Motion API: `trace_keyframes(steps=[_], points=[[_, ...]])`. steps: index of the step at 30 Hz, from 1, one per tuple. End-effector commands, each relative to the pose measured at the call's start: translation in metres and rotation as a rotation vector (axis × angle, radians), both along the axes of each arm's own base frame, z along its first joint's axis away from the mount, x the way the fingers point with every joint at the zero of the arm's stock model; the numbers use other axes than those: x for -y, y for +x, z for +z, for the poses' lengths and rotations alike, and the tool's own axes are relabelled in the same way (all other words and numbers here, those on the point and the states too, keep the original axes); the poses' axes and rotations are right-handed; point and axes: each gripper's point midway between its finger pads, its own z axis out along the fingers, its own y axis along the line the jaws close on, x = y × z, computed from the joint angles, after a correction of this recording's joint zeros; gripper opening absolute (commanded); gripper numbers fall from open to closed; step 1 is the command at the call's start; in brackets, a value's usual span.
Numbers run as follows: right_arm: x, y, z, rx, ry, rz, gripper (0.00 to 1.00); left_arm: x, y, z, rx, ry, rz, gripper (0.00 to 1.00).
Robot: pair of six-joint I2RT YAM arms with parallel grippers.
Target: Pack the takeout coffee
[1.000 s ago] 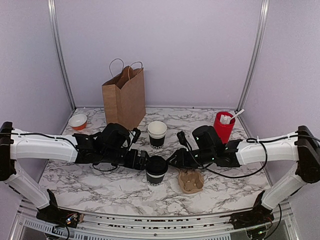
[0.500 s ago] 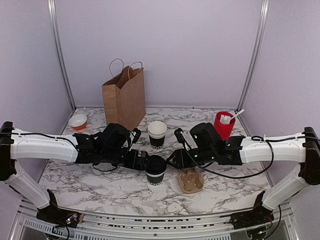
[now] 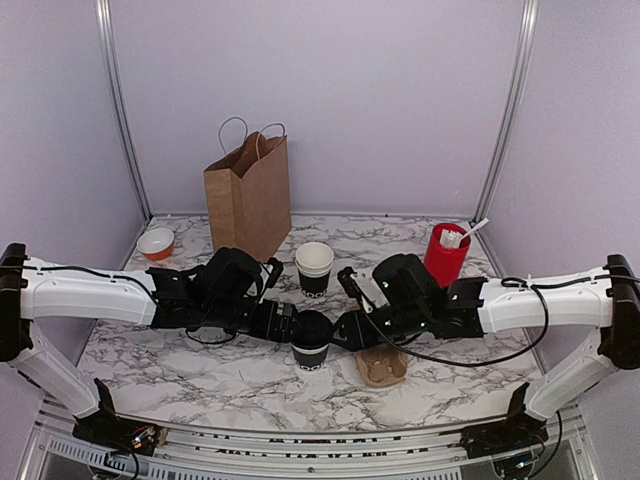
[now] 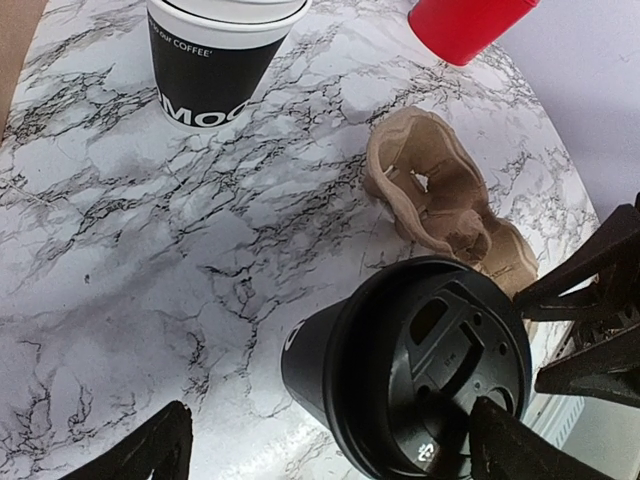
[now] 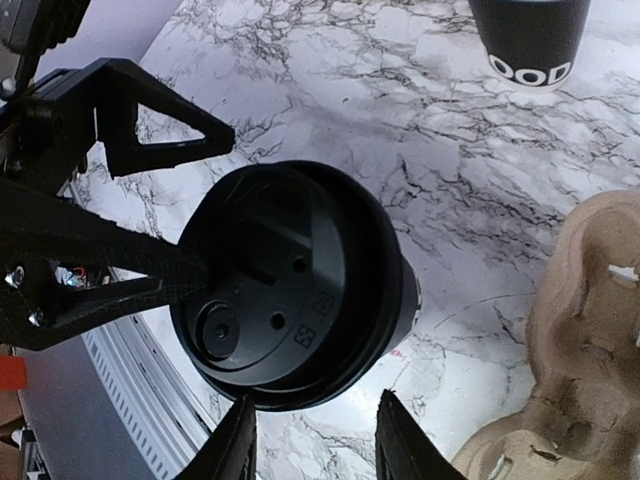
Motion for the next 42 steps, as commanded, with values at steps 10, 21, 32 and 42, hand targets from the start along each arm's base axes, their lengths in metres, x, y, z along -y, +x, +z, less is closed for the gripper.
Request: trace_keyframes(steps=[10, 21, 32, 42], points=[[-0.010, -0.020, -0.014, 0.180, -0.112, 0.057, 0.38, 0.000, -0.003, -0.002, -0.020, 0.013, 0.005, 0.97], [-0.015, -0.010, -0.028, 0.355, -0.105, -0.028, 0.36, -0.001, -0.003, -0.001, -0.021, 0.011, 0.008, 0.97], [-0.019, 0.012, -0.040, 0.434, -0.130, -0.120, 0.36, -0.003, -0.004, 0.001, -0.025, 0.008, 0.018, 0.97], [-0.019, 0.035, -0.041, 0.402, -0.111, -0.171, 0.37, -0.005, -0.004, 0.003, -0.028, 0.004, 0.034, 0.96]])
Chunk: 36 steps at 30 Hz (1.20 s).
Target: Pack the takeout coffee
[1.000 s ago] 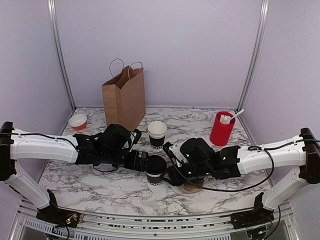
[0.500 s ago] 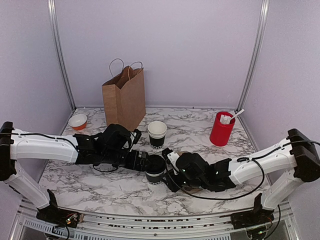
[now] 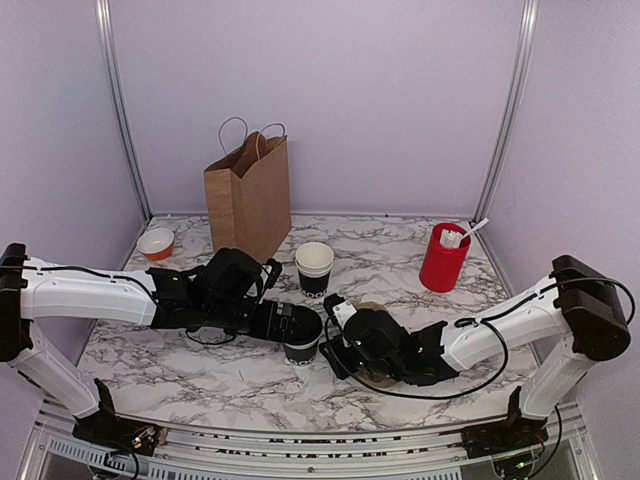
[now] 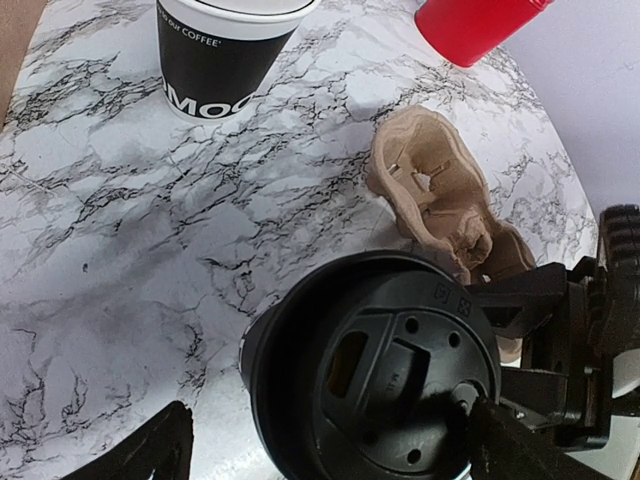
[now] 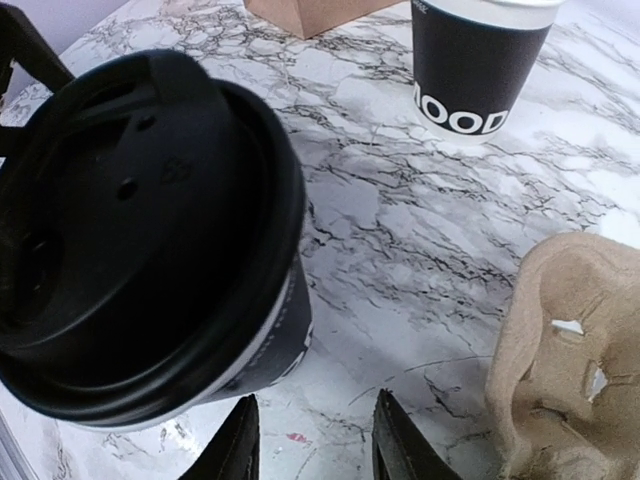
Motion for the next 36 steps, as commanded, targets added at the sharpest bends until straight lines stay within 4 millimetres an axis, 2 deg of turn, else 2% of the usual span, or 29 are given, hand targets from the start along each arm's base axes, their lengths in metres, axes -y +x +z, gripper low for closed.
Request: trace_keyframes(steps=[1, 9, 16, 20, 25, 29, 36], points=[[-0.009, 0.021, 0.018, 0.007, 0.079, -0.033, 0.37, -0.005, -0.002, 0.005, -0.004, 0.010, 0.015, 0.96], [-0.016, 0.028, 0.020, -0.025, 0.069, -0.006, 0.38, -0.011, 0.006, 0.016, 0.033, -0.001, 0.069, 0.96], [-0.007, 0.024, 0.016, -0.068, 0.028, -0.010, 0.38, -0.010, 0.015, 0.038, 0.081, -0.031, 0.096, 0.97], [0.002, 0.017, 0.017, -0.099, 0.028, -0.011, 0.38, -0.027, 0.025, 0.042, 0.109, -0.026, 0.162, 0.96], [0.003, 0.002, 0.030, -0.157, 0.079, 0.028, 0.39, -0.047, 0.036, 0.035, 0.084, -0.027, 0.222, 0.91], [-0.004, -0.010, 0.049, -0.194, 0.149, 0.088, 0.39, -0.060, 0.040, 0.015, 0.026, -0.013, 0.255, 0.87], [-0.020, -0.019, 0.083, -0.225, 0.265, 0.151, 0.40, -0.057, 0.038, -0.010, -0.045, -0.023, 0.244, 0.84]])
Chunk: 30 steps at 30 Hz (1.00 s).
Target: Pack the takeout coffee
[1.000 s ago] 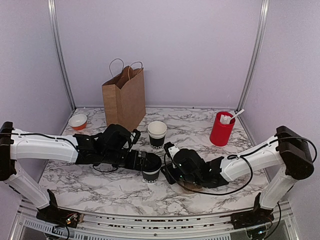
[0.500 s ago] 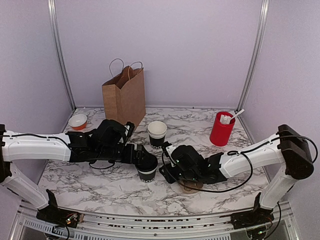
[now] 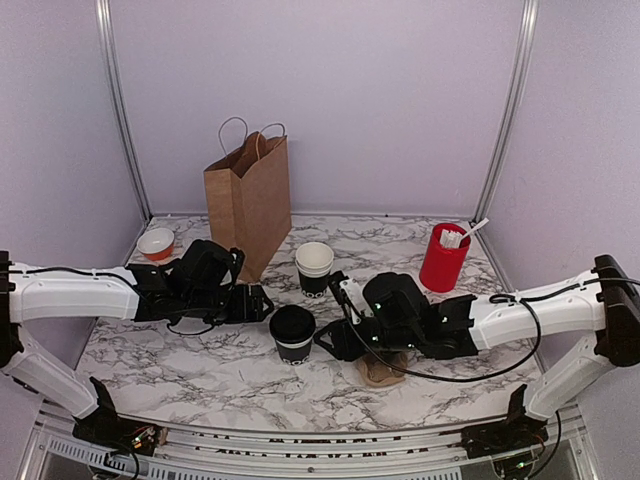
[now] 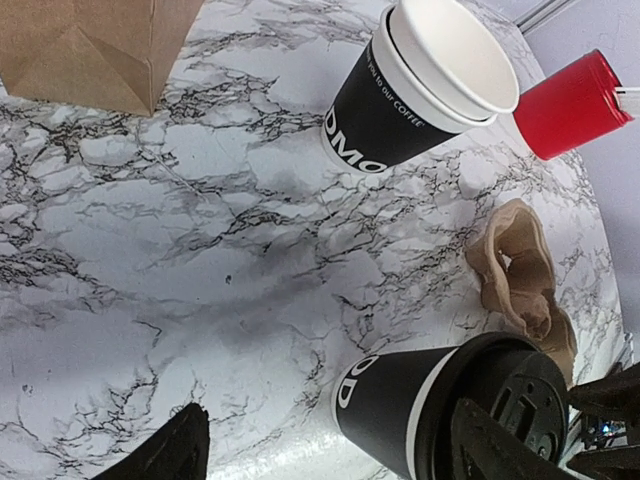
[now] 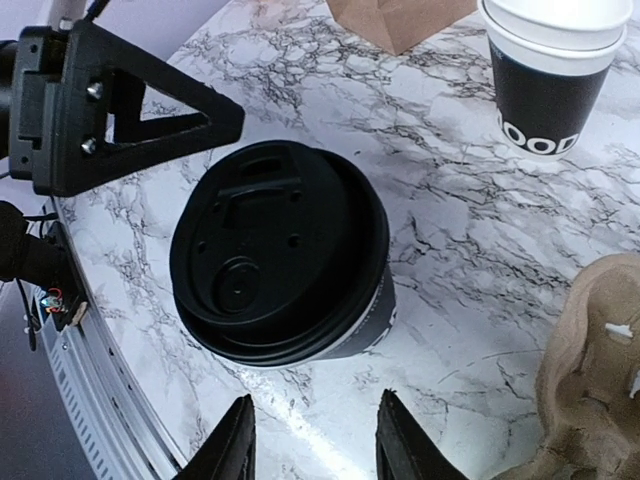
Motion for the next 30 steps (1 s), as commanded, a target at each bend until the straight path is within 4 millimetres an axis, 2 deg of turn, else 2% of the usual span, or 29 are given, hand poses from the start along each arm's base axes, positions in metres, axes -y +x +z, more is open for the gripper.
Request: trace_keyframes(steps=[1, 12, 20, 30], points=[[-0.013, -0.006, 0.030, -0.041, 0.101, 0.034, 0.40, 0.007, -0.005, -0.014, -0.053, -0.031, -0.017, 0.84], [-0.021, 0.012, 0.045, -0.184, 0.270, -0.032, 0.45, 0.008, -0.010, -0.018, -0.075, -0.052, -0.026, 0.82], [-0.022, 0.024, 0.039, -0.296, 0.380, -0.044, 0.49, 0.005, -0.013, -0.016, -0.072, -0.061, -0.021, 0.82], [-0.014, 0.036, 0.025, -0.331, 0.351, -0.097, 0.53, 0.006, -0.017, -0.007, -0.057, -0.077, -0.027, 0.81]])
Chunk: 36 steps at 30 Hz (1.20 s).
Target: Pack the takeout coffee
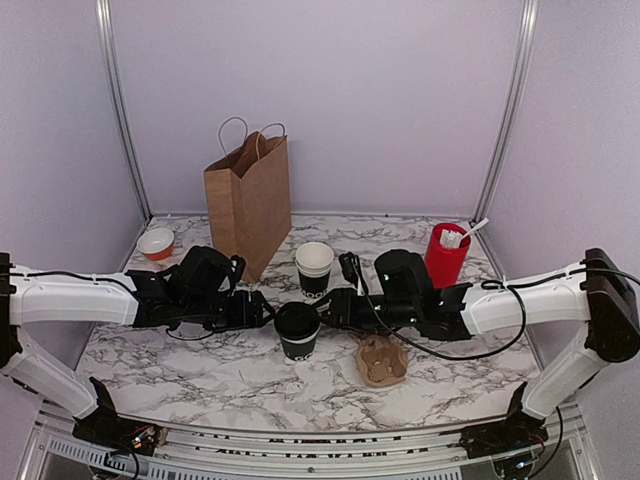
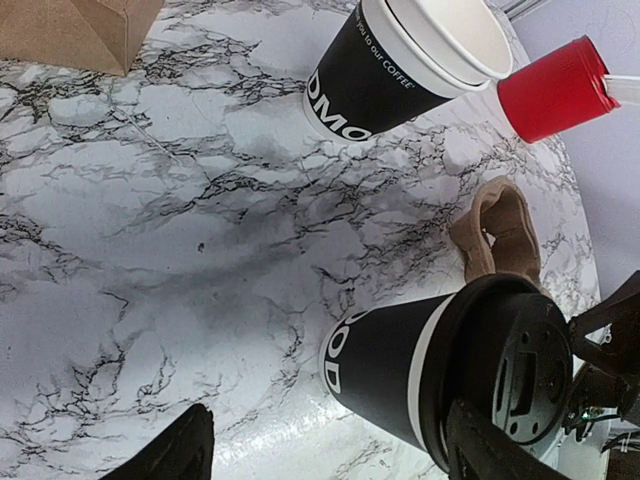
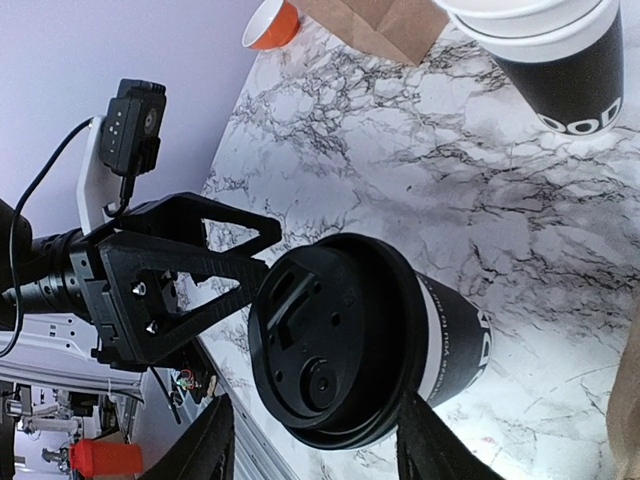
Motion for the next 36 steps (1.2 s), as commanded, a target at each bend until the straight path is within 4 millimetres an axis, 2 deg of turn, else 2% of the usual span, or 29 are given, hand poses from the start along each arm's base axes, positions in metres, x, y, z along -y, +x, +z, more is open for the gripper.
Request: trace_keyframes(steps=[1, 6, 9, 13, 19, 24, 28, 36], points=[[0.002, 0.008, -0.001, -0.026, 0.022, -0.023, 0.53, 0.001, -0.003, 0.008, 0.015, -0.019, -0.007, 0.81], [0.016, 0.014, -0.007, -0.046, 0.017, -0.070, 0.53, 0.004, -0.007, 0.011, 0.015, -0.029, -0.012, 0.81], [0.023, 0.015, -0.007, -0.048, 0.017, -0.081, 0.48, 0.006, -0.008, 0.014, 0.019, -0.036, -0.012, 0.81], [0.024, 0.012, -0.012, -0.063, 0.004, -0.072, 0.41, 0.008, -0.008, 0.018, 0.028, -0.041, -0.014, 0.81], [0.023, 0.010, -0.016, -0.085, 0.011, -0.065, 0.39, 0.002, -0.006, 0.018, 0.039, -0.033, 0.015, 0.81], [0.021, 0.009, -0.020, -0.099, 0.013, -0.060, 0.35, -0.005, -0.001, 0.030, 0.081, -0.038, 0.055, 0.81], [0.017, 0.007, -0.022, -0.115, 0.023, -0.045, 0.32, 0.007, 0.000, 0.042, 0.107, -0.059, -0.003, 0.81], [0.016, 0.006, -0.023, -0.127, 0.033, -0.043, 0.32, 0.038, -0.006, 0.040, 0.102, -0.064, -0.114, 0.80]])
